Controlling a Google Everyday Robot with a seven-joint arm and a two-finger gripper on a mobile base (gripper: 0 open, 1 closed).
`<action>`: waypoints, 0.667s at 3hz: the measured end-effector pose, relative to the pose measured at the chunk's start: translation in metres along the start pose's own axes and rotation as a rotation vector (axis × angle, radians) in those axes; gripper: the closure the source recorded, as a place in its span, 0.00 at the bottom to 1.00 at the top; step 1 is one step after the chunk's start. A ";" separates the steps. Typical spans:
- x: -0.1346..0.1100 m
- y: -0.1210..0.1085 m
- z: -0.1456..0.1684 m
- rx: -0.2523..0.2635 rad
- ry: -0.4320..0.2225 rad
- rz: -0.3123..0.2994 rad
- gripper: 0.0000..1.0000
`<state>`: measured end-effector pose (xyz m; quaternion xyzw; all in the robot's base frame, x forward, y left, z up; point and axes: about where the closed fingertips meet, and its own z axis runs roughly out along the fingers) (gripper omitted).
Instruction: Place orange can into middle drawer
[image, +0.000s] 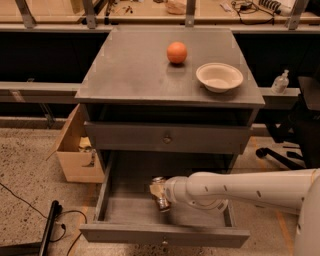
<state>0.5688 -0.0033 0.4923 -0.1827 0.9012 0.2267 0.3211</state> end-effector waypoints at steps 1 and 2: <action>0.002 -0.006 0.003 0.005 -0.026 -0.022 0.37; 0.009 -0.009 -0.001 -0.001 -0.037 -0.021 0.14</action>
Offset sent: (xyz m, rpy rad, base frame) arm -0.0104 -0.0209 -0.0099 0.0187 -0.0508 0.0007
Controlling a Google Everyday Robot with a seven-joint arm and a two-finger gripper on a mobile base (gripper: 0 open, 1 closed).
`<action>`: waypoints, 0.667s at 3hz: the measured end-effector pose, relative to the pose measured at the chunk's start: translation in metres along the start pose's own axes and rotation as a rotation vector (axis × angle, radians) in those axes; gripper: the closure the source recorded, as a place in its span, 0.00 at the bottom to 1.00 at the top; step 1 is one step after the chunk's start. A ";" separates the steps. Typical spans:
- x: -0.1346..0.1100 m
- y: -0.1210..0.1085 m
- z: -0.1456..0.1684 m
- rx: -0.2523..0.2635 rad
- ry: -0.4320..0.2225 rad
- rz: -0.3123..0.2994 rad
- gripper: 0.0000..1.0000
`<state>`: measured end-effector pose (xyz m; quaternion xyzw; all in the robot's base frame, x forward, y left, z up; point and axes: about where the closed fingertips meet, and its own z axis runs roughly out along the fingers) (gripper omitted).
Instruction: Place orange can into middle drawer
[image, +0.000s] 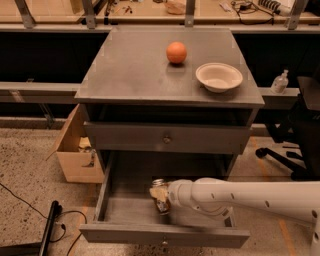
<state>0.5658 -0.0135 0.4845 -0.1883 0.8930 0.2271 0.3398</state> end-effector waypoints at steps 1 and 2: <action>0.001 -0.001 -0.012 0.003 -0.038 0.014 0.00; -0.007 -0.007 -0.039 0.019 -0.100 0.031 0.17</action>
Offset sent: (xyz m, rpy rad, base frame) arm -0.0196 -0.0634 0.0599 0.0900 -0.1305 -0.1379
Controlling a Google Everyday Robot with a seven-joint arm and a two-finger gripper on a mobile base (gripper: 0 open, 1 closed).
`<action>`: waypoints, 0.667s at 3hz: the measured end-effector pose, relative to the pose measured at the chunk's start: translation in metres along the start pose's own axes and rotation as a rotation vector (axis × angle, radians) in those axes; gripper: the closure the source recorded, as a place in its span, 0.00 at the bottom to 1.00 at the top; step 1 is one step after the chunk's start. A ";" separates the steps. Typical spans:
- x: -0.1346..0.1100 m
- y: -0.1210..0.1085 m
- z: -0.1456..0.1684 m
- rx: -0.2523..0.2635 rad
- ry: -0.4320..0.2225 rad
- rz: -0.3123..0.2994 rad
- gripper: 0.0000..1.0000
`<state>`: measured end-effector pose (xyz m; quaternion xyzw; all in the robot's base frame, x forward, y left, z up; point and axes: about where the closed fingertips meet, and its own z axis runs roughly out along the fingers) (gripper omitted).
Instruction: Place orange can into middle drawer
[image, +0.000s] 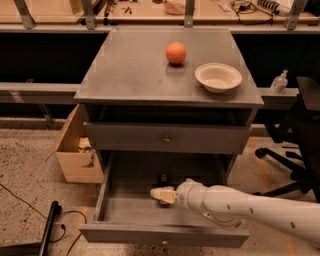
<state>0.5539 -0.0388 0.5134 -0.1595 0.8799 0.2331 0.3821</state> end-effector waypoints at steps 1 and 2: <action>-0.021 -0.003 -0.047 0.048 -0.107 0.027 0.41; -0.038 0.002 -0.096 0.116 -0.233 0.055 0.64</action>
Offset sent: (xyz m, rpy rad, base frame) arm -0.0953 -0.2408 0.1593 0.0592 -0.3921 -0.6952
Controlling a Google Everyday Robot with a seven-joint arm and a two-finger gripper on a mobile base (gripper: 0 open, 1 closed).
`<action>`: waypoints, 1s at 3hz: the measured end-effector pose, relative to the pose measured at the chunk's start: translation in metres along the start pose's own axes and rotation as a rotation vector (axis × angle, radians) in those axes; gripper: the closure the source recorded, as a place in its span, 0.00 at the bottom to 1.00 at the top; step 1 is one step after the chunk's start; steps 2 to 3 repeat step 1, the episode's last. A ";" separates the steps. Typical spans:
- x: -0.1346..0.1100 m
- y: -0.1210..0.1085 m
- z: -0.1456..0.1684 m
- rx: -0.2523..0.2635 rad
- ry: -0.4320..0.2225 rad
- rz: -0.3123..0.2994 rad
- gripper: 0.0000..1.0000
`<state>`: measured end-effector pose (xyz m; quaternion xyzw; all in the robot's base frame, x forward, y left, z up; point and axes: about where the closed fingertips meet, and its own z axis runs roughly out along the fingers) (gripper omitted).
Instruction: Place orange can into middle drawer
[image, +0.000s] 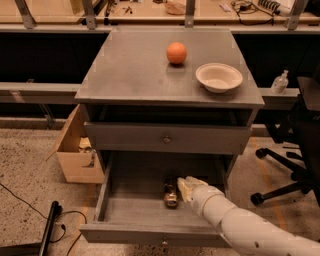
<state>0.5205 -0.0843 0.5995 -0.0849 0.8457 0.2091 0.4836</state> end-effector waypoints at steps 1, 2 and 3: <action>-0.019 -0.033 -0.033 0.110 -0.096 0.039 0.70; -0.019 -0.033 -0.033 0.110 -0.096 0.039 0.70; -0.019 -0.033 -0.033 0.110 -0.096 0.039 0.70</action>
Offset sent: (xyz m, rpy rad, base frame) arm 0.0000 0.0000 0.0000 0.0000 0.0000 0.0000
